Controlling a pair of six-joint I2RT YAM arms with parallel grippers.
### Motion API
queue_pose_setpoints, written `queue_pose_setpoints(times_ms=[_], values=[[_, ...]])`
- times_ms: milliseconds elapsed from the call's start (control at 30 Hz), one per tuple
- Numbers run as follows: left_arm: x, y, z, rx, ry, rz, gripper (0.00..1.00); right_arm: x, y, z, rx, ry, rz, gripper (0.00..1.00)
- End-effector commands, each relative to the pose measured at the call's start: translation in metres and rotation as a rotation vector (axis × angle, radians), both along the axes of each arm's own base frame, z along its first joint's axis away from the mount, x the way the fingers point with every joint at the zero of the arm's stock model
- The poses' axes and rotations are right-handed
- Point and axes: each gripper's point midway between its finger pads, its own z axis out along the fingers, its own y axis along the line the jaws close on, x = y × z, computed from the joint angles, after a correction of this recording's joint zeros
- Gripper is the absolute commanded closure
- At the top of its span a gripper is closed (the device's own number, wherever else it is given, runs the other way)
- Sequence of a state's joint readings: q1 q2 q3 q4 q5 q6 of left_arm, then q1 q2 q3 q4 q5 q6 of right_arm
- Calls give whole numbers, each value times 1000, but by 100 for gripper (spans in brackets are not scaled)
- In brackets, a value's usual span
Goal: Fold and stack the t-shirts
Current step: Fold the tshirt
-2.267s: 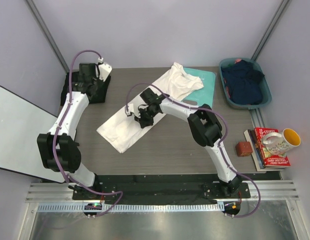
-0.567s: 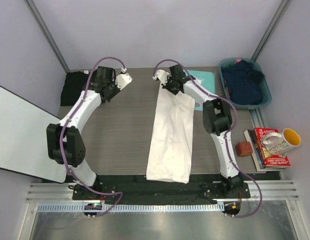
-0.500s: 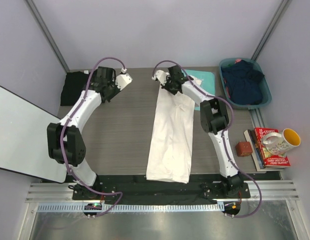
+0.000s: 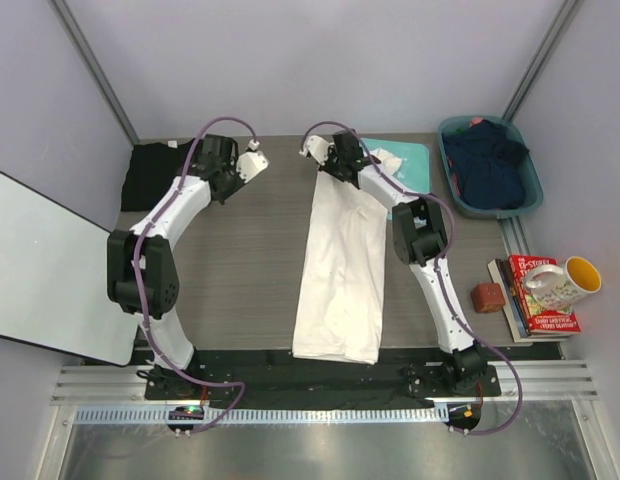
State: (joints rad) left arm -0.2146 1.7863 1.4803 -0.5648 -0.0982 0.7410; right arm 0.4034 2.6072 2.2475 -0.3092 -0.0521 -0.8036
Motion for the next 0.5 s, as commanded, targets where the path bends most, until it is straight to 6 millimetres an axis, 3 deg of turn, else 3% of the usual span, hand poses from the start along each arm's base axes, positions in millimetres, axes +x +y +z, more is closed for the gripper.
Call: queue_pose_setpoints(times_ms=[0,100,233,267,300,467], values=[[27,-3,24,-4,-100,-6,100,16,10,-17,10,-49,24,99],[32,-4,20,-3,-99,-7,100,25,18,-28,1,-89,46,99],[32,-6,16,-11,-97,1,100,45,27,-25,-5,-235,42,99],[31,-6,13,-11,-91,2,100,57,33,-8,20,-332,37,99],[31,-6,12,-13,-89,2,100,61,30,-16,-2,-366,14,99],[23,-10,-2,9,-68,2,100,84,30,18,-17,-592,-37,99]])
